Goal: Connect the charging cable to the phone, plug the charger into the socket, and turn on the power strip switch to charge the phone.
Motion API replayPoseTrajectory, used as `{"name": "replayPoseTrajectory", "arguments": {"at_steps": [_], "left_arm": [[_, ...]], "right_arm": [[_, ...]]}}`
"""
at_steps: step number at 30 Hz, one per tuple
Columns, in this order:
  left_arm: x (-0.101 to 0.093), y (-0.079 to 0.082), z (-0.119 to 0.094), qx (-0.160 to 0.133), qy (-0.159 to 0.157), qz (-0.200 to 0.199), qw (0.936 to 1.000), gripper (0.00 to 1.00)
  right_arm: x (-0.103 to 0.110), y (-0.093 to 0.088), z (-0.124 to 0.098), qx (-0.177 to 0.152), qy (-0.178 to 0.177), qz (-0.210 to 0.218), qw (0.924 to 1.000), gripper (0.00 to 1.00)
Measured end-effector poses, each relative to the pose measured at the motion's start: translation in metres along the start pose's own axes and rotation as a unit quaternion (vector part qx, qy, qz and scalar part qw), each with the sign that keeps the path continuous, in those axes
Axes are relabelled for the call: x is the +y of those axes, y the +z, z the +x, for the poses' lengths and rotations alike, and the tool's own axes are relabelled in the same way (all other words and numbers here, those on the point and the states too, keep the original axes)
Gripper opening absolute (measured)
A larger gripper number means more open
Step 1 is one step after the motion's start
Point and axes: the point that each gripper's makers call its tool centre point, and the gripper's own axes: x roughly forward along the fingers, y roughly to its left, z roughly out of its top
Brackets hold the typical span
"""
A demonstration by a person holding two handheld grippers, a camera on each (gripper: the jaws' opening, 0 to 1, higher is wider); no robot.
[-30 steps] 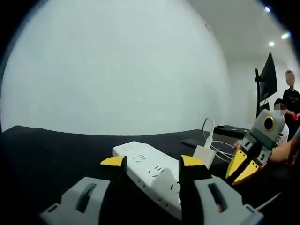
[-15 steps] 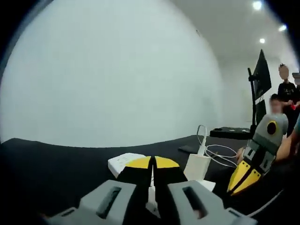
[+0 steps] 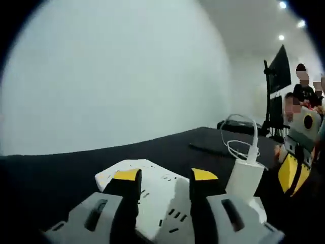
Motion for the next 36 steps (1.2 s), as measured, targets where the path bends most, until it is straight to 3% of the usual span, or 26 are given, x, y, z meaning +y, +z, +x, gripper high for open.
{"name": "replayPoseTrajectory", "arguments": {"at_steps": [3, 6, 11, 14, 16, 18, 22, 28, 36], "left_arm": [[0.005, 0.001, 0.000, -0.011, -0.001, 0.000, 0.9999, 0.22], [-0.003, 0.002, 0.000, -0.019, -0.010, 0.019, 0.9996, 0.08], [0.004, 0.003, -0.003, -0.027, -0.008, 0.014, 0.9995, 0.08], [0.002, 0.003, -0.003, -0.030, -0.011, 0.011, 0.9994, 0.08], [0.002, 0.003, -0.002, -0.031, -0.012, 0.010, 0.9994, 0.08], [0.002, 0.003, -0.002, -0.031, -0.013, 0.009, 0.9994, 0.08], [0.001, 0.003, -0.002, -0.032, -0.014, 0.009, 0.9994, 0.08], [-0.001, 0.003, -0.002, -0.032, -0.014, 0.010, 0.9993, 0.08], [-0.003, 0.003, -0.003, -0.033, -0.015, 0.010, 0.9993, 0.08]], "right_arm": [[-0.005, -0.005, 0.002, 0.013, -0.018, -0.019, 0.9996, 0.05], [-0.005, -0.011, 0.009, 0.025, -0.024, -0.064, 0.9973, 0.15], [-0.006, -0.026, 0.021, 0.069, -0.024, -0.120, 0.9902, 0.16], [-0.012, -0.022, 0.020, 0.059, -0.028, -0.092, 0.9937, 0.16], [-0.016, -0.023, 0.021, 0.058, -0.031, -0.101, 0.9927, 0.16], [-0.017, -0.032, 0.022, 0.080, -0.030, -0.108, 0.9905, 0.16], [-0.020, -0.036, 0.023, 0.078, -0.031, -0.096, 0.9918, 0.17], [-0.023, -0.036, 0.021, 0.062, -0.015, -0.036, 0.9973, 0.15], [-0.016, -0.032, 0.020, 0.047, 0.005, -0.076, 0.9960, 0.12]]}}
